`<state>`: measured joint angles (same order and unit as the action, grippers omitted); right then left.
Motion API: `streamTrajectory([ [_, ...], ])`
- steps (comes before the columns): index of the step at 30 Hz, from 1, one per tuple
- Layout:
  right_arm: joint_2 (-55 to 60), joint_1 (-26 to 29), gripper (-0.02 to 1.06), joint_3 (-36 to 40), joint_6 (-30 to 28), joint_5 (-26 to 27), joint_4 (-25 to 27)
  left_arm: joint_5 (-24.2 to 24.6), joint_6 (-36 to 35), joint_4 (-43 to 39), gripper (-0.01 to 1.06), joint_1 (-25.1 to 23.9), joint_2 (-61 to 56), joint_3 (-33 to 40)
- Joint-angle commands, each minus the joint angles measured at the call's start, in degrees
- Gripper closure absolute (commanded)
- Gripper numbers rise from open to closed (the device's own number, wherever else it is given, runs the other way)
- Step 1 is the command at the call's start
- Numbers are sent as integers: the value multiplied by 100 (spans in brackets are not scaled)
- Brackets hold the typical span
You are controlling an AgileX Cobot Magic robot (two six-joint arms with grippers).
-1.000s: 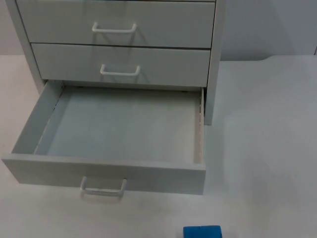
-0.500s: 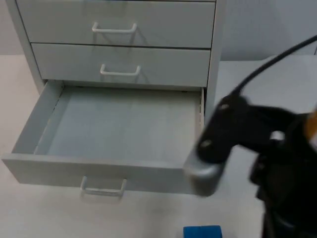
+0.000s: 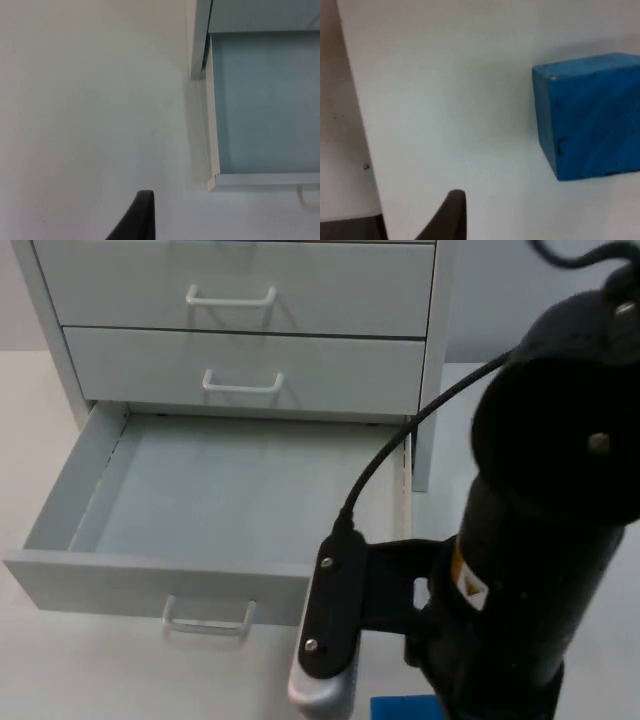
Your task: Open the drawer with the left hand, place the block into the drawer with the right hand, then close the drawer with the left hand.
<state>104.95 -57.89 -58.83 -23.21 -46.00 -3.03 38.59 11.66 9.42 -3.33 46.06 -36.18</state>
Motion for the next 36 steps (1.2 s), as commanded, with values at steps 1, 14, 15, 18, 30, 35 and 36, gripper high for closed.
streamTrajectory([
  [1, 133, -18, -1, -107, -82, 126, -88, 14, 6, 86, 0, 39, -29, -7],
  [14, 675, -18, -1, -143, -82, 712, -140, 13, 6, 108, 0, 39, -29, -7],
  [15, 675, -18, 0, -143, -82, 740, -140, 13, 6, 108, 0, 39, -29, -7],
  [18, 675, -18, 3, -143, -82, 786, -140, 13, 6, 108, 0, 39, -29, -7],
  [30, 675, -18, 64, -143, -82, 776, -140, 13, 6, 108, 0, 39, -29, -7],
  [35, 675, -18, 99, -143, -82, 629, -140, 13, 6, 166, 0, 39, -29, -7],
  [36, 663, -18, 105, -143, -82, 523, -140, 13, 6, 174, 0, 39, -29, -7],
])
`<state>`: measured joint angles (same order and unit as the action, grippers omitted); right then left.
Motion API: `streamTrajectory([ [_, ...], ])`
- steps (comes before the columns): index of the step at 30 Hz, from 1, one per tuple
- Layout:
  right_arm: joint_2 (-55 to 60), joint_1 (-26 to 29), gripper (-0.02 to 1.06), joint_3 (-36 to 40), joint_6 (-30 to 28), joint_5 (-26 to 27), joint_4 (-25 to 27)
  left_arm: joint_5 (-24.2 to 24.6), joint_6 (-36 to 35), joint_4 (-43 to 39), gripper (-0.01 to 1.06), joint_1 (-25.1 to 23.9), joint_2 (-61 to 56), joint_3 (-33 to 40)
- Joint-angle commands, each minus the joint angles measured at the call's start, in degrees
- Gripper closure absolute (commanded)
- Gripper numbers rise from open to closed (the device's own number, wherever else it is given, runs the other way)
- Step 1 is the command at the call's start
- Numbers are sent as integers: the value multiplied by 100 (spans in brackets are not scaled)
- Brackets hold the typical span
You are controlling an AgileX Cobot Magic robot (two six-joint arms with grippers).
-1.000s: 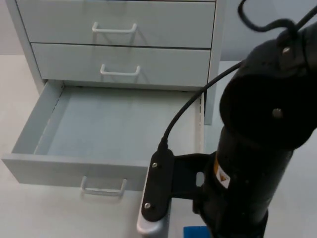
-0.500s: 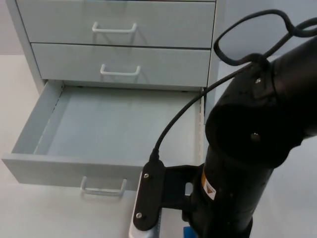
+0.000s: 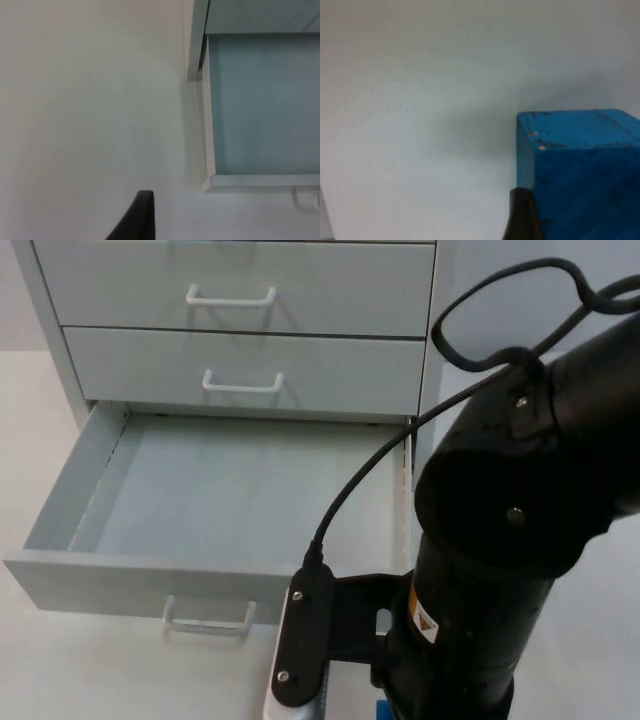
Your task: Open the drawer with the left hand, place the block into the drawer with the right hand, then close the drawer with the left hand.
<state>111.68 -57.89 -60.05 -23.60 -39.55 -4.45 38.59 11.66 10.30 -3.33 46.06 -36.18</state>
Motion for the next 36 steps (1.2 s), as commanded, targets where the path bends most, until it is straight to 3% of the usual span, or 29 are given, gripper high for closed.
streamTrajectory([
  [1, -52, -18, 105, -31, -44, -224, 2, 13, 6, 86, 0, 39, -29, -7],
  [8, -716, -18, 105, -39, 288, -558, 72, 13, 6, 100, 0, 39, -29, -7],
  [17, -2719, -7, 105, -39, 1764, -1015, 72, 3, 6, 101, 0, 39, -29, -7],
  [23, -3149, -7, 105, -39, 2094, -991, 72, -32, 6, 101, 0, 39, -29, -7],
  [28, -3197, 1, 105, -39, 2464, -658, 15, -32, 6, 101, 0, 39, -29, -7],
  [32, -3197, 15, 105, -39, 3191, 223, -155, -32, 6, 101, 0, 39, -29, -7],
  [33, -3197, 15, 105, -39, 3191, 223, -155, -32, 6, 101, 0, 39, -29, -7],
  [35, -3146, 14, 105, -74, 3570, 445, -406, -32, 6, 101, 0, 39, -29, -7],
  [36, -3020, 14, 105, -217, 4034, 370, -777, -32, 6, 101, 0, 39, -29, -7],
])
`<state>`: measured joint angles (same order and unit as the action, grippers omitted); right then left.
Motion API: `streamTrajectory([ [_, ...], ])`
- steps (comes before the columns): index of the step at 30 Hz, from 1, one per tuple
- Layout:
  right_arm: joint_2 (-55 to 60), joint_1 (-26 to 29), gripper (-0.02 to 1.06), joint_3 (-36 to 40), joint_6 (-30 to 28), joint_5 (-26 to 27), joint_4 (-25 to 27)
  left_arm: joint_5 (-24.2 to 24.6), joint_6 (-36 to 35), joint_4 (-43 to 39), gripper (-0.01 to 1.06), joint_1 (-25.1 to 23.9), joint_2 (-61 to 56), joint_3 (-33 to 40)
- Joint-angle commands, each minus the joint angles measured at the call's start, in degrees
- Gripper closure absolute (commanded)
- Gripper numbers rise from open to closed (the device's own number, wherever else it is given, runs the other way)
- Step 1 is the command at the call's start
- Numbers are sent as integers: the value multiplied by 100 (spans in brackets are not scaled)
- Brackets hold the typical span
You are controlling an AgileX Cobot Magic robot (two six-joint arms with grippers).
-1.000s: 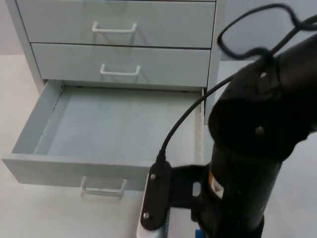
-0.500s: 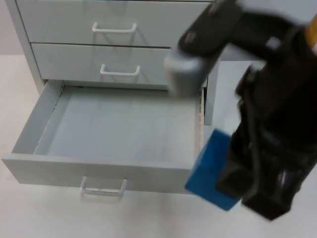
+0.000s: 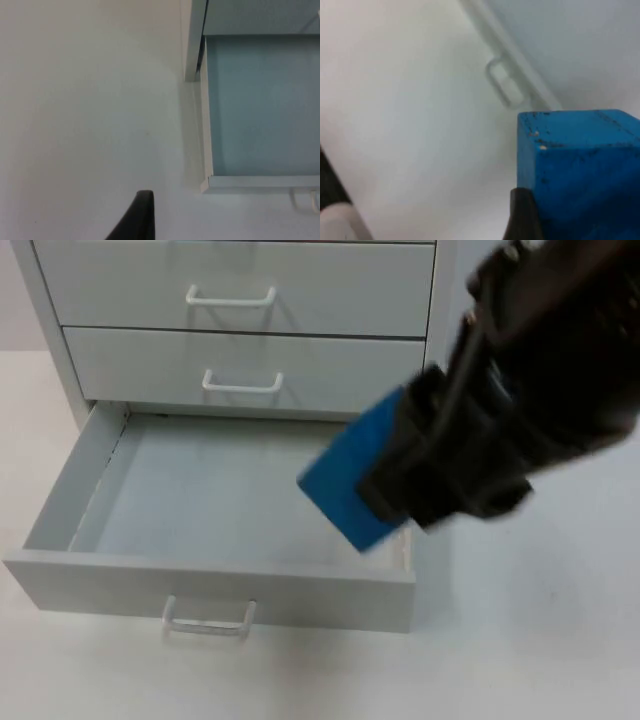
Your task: Open the drawer with the left hand, place the block into the drawer with the right hand, then close the drawer with the left hand.
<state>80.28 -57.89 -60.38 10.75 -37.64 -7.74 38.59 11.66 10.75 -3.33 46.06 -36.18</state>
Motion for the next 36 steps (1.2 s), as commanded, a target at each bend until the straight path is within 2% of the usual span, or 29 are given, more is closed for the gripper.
streamTrajectory([
  [1, 219, 14, 105, -284, 831, 108, -663, -32, 6, 55, 0, 39, -29, -7],
  [2, 219, 14, 105, -284, 831, 108, -663, -32, 6, 55, 0, 39, -29, -7],
  [6, 886, 14, 105, -789, 1533, -149, -1437, -56, 6, 66, 0, 39, -29, -7],
  [8, 1047, 14, 105, -876, 1691, -125, -1604, -56, 6, 66, 0, 39, -29, -7],
  [10, 1428, 75, 105, -1039, 2264, 4, -2054, -56, 6, 66, 0, 39, -29, -7],
  [12, 1774, 238, 105, -1144, 2617, 282, -2108, -56, 6, 66, 0, 39, -29, -7],
  [13, 1774, 238, 105, -1144, 2617, 282, -2108, -56, 6, 66, 0, 39, -29, -7],
  [16, 2178, 625, 105, -1279, 2992, 659, -2082, -56, 6, 66, 0, 39, -29, -7],
  [20, 2579, 886, 105, -1553, 3054, 817, -2013, -56, 6, 136, 0, 39, -29, -7],
  [26, 3156, 913, 105, -2014, 3054, 1144, -2013, -80, 6, 178, 0, 39, -29, -7],
  [36, 4130, 913, 105, -2523, 3054, 1260, -2023, -112, 6, 179, 0, 39, -29, -7],
])
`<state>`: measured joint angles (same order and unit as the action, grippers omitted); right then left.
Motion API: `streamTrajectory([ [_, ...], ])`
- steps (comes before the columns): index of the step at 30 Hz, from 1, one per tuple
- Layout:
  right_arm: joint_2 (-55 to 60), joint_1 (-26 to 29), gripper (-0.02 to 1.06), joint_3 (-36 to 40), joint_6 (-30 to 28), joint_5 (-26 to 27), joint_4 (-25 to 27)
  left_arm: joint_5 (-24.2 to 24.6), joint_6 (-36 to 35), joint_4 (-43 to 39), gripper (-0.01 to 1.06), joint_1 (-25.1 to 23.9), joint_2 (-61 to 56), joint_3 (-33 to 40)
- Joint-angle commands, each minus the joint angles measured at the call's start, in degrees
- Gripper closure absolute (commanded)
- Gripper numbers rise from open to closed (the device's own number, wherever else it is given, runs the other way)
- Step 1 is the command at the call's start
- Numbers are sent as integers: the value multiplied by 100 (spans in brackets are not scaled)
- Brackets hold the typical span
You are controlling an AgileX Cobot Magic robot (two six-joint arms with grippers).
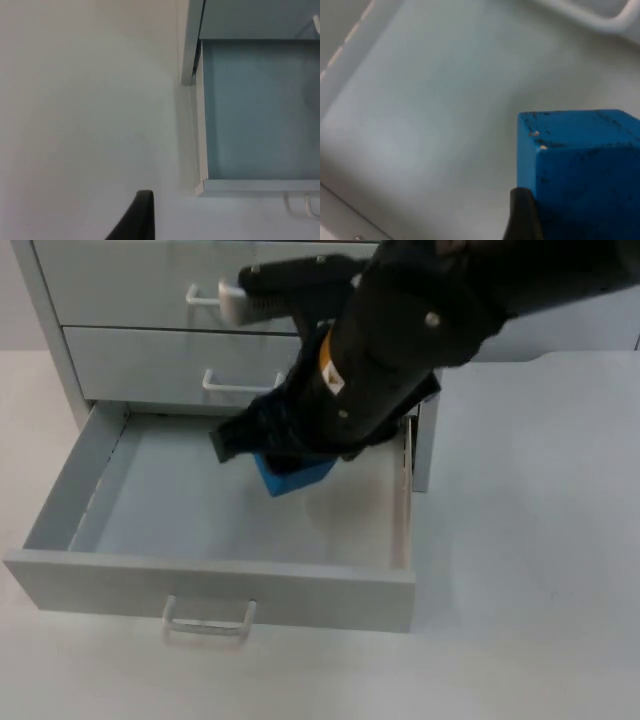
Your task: Open the drawer with the left hand, place the block into the drawer with the right hand, then close the drawer with the left hand.
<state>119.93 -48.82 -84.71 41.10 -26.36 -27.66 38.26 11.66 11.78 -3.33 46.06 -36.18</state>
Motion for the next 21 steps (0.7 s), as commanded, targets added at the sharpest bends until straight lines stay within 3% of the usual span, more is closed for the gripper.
streamTrajectory([
  [1, 165, 6, 105, -89, 19, 132, -31, -80, 6, 76, 0, 39, -29, -7],
  [14, 579, 6, 102, -89, -119, 193, -70, -92, 6, 76, 0, 39, -29, -7],
  [17, 579, 6, 86, -89, -154, 108, -70, -92, 6, 76, 0, 39, -29, -7],
  [18, 579, 6, 86, -89, -154, 108, -70, -92, 6, 76, 0, 39, -29, -7],
  [21, 579, 6, 61, -89, -154, 59, -70, -92, 6, 76, 0, 39, -29, -7],
])
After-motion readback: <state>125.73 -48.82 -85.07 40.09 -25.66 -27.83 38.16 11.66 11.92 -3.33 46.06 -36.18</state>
